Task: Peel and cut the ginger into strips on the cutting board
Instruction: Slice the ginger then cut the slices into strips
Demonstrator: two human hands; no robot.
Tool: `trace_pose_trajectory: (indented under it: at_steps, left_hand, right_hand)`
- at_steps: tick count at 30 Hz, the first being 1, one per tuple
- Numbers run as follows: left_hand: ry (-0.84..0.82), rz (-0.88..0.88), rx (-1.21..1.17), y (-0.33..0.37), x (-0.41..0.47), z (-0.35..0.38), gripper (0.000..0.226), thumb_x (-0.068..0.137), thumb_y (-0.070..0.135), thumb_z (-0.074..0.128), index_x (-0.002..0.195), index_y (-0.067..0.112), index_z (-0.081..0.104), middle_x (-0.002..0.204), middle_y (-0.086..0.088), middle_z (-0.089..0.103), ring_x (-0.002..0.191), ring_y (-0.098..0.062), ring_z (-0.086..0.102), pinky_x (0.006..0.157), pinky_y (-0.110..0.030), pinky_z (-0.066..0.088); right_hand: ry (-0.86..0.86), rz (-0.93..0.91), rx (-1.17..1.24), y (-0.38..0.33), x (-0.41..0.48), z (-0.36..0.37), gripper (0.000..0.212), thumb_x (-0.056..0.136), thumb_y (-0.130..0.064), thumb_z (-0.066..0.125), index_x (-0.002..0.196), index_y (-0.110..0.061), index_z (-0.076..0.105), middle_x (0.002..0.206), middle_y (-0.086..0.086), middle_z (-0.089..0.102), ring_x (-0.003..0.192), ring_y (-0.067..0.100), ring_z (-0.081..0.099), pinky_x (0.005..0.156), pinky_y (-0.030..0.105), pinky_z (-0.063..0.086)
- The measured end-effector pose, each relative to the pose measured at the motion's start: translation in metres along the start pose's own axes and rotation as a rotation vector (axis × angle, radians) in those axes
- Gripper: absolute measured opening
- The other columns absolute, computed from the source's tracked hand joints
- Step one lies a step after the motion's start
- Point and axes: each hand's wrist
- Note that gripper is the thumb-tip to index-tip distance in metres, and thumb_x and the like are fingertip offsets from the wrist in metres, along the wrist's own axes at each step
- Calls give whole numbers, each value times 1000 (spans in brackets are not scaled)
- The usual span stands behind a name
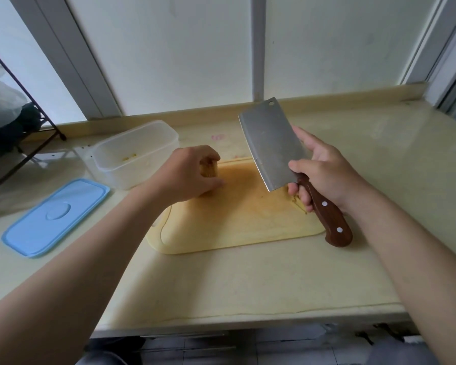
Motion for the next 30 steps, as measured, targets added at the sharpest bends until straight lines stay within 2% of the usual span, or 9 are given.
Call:
trace_pose_trajectory:
  at_steps: [4,7,11,14,16,18,22,24,30]
  left_hand:
    - [108,21,-138,5,-3,-3,55,77,37,85,124,20,64,110,8,67,103,-5,62,93,-21,50]
    - [180,38,-302,17,-12,-6,50,74,33,87,116,20,63,105,6,68,95,-6,65,84,-19,55]
    - [75,58,-528,33,-34,18,49,66,14,93,101,11,60,92,-5,69,76,-12,66,72,-25,57]
    - [-5,61,-318,39,-47,38,50,68,26,92,105,17,60,94,3,64,82,-14,62,78,-31,55]
    - [0,185,-140,34,-54,38,49,75,37,86,112,17,62,101,5,62,88,-15,58,81,-30,50]
    - [13,323,-72,24,-59,31,46,80,42,77,116,14,66,104,2,65,90,-15,60,80,-28,50]
    - [36,449,-15,5,-62,29,33,79,23,75,109,8,74,103,-4,72,89,-19,68,81,-30,53]
    - [52,458,-17,6,-61,33,29,80,20,74,107,9,76,102,-4,71,86,-20,69,78,-33,55]
    - [138,320,30,24,-55,47,33,86,43,67,95,12,74,84,0,59,73,-18,54,64,-36,52]
  right_hand:
    - [8,-3,12,-1,-1,2,75,104,-2,46,152,-59,36,59,15,61,39,22,49,41,30,44]
    - [13,-21,17,-1,-1,0,76,104,-1,45,152,-58,36,57,15,61,38,22,50,40,30,45]
    - [8,-16,15,0,-1,-2,76,104,0,44,155,-55,37,60,17,61,39,23,49,41,30,44]
    - [-5,-21,-4,1,-2,-3,75,104,0,44,156,-54,36,60,18,61,38,24,48,41,30,44]
    - [-13,-20,-21,2,-3,-3,76,104,0,44,155,-55,36,61,18,61,38,24,48,40,30,44]
    - [-13,-12,-38,2,-5,-3,77,104,-1,44,154,-58,36,62,18,61,38,24,48,41,30,44]
    - [-33,-5,-60,2,-5,0,77,103,-1,45,149,-62,37,64,18,62,40,23,50,43,30,44]
    - [-47,-4,-69,2,-5,2,78,103,-1,45,145,-66,37,65,18,61,40,22,50,43,30,44]
    - [-94,20,-131,6,-6,2,81,102,0,43,144,-68,39,64,18,62,42,26,50,45,33,45]
Point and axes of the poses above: each hand's wrist, its own x-axis towards the middle knuckle, its own z-axis out of the palm, y = z × x
